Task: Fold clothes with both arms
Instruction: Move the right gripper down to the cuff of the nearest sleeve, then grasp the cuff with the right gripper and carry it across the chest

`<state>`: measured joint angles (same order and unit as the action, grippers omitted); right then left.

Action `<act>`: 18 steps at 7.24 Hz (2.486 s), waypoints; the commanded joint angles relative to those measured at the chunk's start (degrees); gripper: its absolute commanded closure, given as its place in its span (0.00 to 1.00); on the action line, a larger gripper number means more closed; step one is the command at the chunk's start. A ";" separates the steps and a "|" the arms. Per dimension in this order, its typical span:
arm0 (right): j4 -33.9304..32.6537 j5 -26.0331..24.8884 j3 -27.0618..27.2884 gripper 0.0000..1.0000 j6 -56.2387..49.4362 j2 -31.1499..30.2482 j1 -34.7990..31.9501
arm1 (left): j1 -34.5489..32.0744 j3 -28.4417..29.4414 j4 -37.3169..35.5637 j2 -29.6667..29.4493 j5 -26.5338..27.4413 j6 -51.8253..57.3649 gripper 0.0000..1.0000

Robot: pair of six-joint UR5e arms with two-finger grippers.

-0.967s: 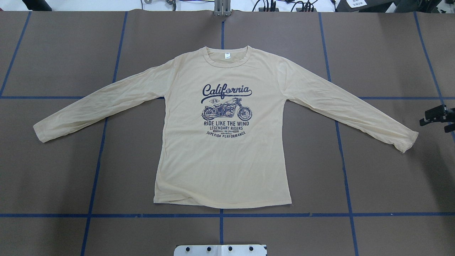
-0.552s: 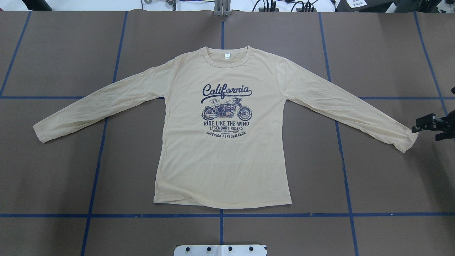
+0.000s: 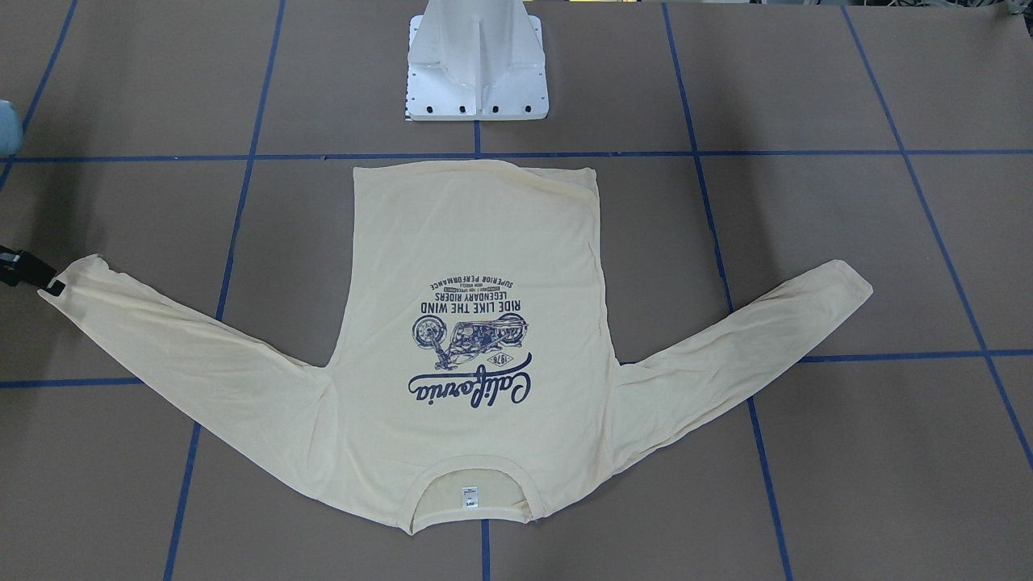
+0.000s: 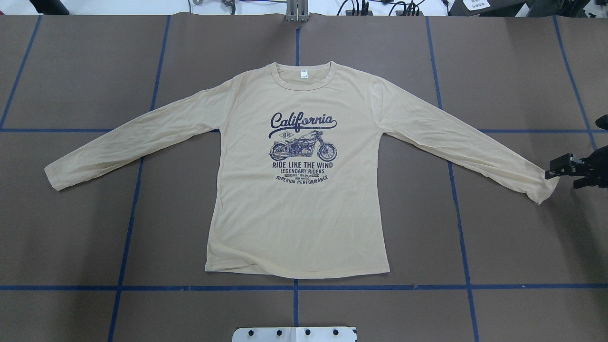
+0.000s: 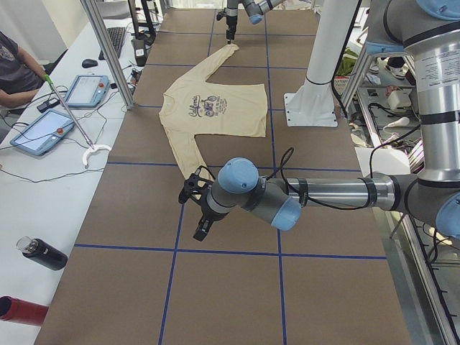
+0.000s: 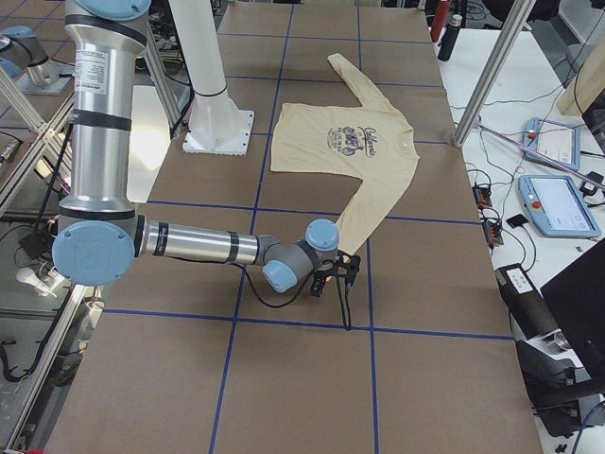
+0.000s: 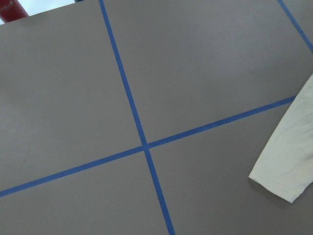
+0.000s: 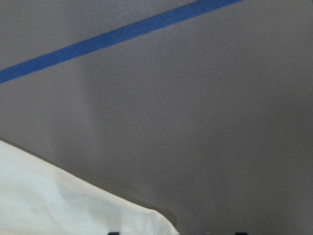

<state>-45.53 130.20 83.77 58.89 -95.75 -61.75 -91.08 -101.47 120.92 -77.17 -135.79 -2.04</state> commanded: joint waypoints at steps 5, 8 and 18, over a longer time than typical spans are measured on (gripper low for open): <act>0.00 1.19 0.69 1.00 0.00 0.22 -0.04 | 0.03 0.21 0.01 0.09 0.09 0.19 0.00; -0.78 3.39 8.40 1.00 0.95 -0.13 -0.56 | -0.06 0.04 0.10 0.00 0.00 0.02 0.00; -27.15 -21.21 -6.54 1.00 32.78 59.74 20.79 | -0.06 0.22 6.08 0.53 -3.34 -0.68 0.00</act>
<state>-72.51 110.74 83.57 91.10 -43.42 -41.87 -91.14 -101.24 126.90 -76.66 -139.07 -2.68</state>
